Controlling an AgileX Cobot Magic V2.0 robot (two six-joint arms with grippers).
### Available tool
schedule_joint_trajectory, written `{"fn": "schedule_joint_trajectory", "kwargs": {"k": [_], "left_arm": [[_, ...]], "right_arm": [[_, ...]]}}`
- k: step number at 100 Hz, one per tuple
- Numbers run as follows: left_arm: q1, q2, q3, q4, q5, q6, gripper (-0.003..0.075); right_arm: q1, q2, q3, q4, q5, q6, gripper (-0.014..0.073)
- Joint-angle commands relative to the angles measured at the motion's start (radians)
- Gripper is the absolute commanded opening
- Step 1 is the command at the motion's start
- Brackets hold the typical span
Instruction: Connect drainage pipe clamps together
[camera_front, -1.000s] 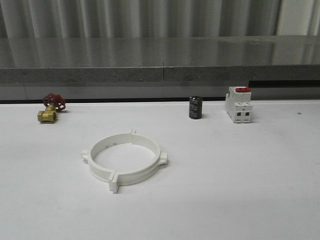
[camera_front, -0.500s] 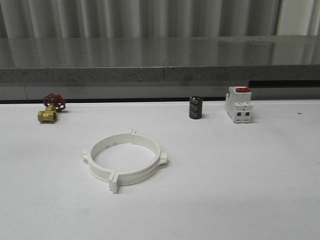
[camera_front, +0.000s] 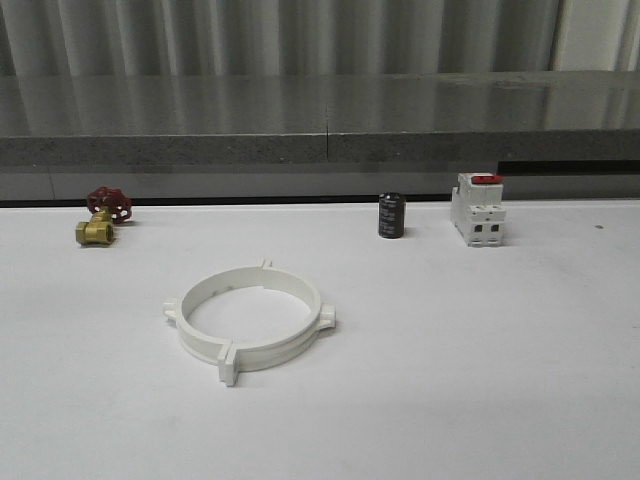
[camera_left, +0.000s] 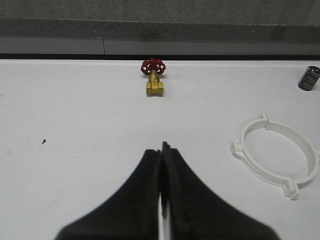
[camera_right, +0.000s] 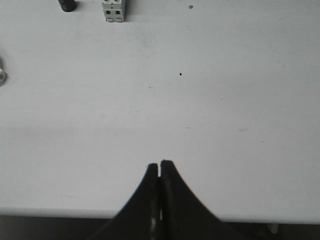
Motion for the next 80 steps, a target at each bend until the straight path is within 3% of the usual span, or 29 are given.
{"fn": "schedule_joint_trajectory", "kwargs": {"k": [1,51,60,80], "left_arm": [[0.002,0.007,-0.024,-0.011,-0.079,0.0,-0.0021],[0.002,0.007,-0.024,-0.011,-0.079,0.0,-0.0021],[0.002,0.007,-0.024,-0.011,-0.079,0.0,-0.0021],[0.002,0.007,-0.024,-0.011,-0.079,0.0,-0.0021]], "right_arm": [[-0.006,0.007,-0.021,-0.014,-0.061,-0.011,-0.0067],[-0.006,0.007,0.002,-0.031,-0.096,-0.011,-0.0067],[-0.006,-0.008,0.047,-0.058,-0.203,-0.011,-0.0067],[-0.006,-0.111,0.227,-0.083,-0.585,-0.011,-0.0067]]}}
